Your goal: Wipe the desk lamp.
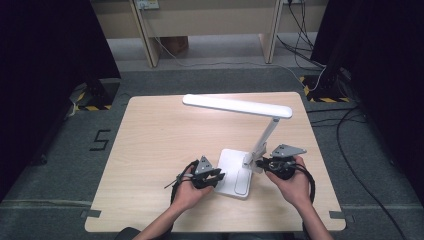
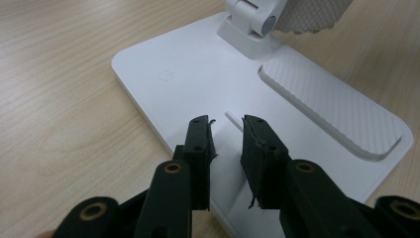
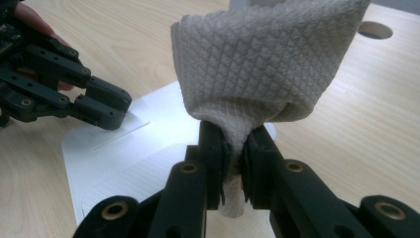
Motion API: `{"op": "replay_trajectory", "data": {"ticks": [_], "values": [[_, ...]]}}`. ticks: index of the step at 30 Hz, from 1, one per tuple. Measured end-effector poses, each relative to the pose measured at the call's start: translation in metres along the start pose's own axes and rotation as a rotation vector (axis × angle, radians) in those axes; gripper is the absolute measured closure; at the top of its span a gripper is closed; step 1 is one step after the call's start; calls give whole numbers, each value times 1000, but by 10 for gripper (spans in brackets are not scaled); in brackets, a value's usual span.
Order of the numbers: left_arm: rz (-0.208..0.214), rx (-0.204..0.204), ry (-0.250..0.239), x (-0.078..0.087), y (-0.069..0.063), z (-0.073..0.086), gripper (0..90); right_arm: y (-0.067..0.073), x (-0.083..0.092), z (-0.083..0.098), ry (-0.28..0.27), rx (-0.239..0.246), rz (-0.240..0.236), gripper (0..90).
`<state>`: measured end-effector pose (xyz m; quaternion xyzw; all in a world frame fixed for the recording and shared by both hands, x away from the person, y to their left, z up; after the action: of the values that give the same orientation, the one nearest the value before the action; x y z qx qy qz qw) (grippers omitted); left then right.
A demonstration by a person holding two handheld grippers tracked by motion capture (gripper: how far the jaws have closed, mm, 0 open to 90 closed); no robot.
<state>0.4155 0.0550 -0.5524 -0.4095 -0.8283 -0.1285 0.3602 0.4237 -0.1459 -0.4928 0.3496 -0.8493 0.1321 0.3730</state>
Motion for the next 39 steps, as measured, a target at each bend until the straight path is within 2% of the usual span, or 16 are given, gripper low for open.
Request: {"op": "replay_trajectory", "data": {"ticks": [11,15,19,24,25,31,39], "values": [[-2,0,-4,0,0,0,729,3,-14,8,32,-11,-27,810],[-2,1,-6,0,0,0,729,3,-20,13,66,-23,-46,809],[-2,1,-7,0,0,0,730,-4,-25,16,76,-39,-26,809],[-3,1,-7,0,0,1,730,-16,-32,13,62,-54,1,809],[-3,1,-7,0,0,1,729,-21,-34,11,60,-66,20,809],[-2,1,-7,0,0,1,729,-37,-41,7,37,-99,52,808],[-3,4,-12,0,0,1,730,-44,-52,3,43,-114,59,808]]}}
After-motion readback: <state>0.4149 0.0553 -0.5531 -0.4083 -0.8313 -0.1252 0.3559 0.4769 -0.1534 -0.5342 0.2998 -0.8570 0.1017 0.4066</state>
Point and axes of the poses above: each handheld gripper's, and its own axes: x roughly backward along the jaws, z roughly out of its underside, y roughly to its left, the point moved 7 cm from there along -x, roughly forward along the jaws, and after that the axes turned 11 degrees about y, right-handed, at the moved point
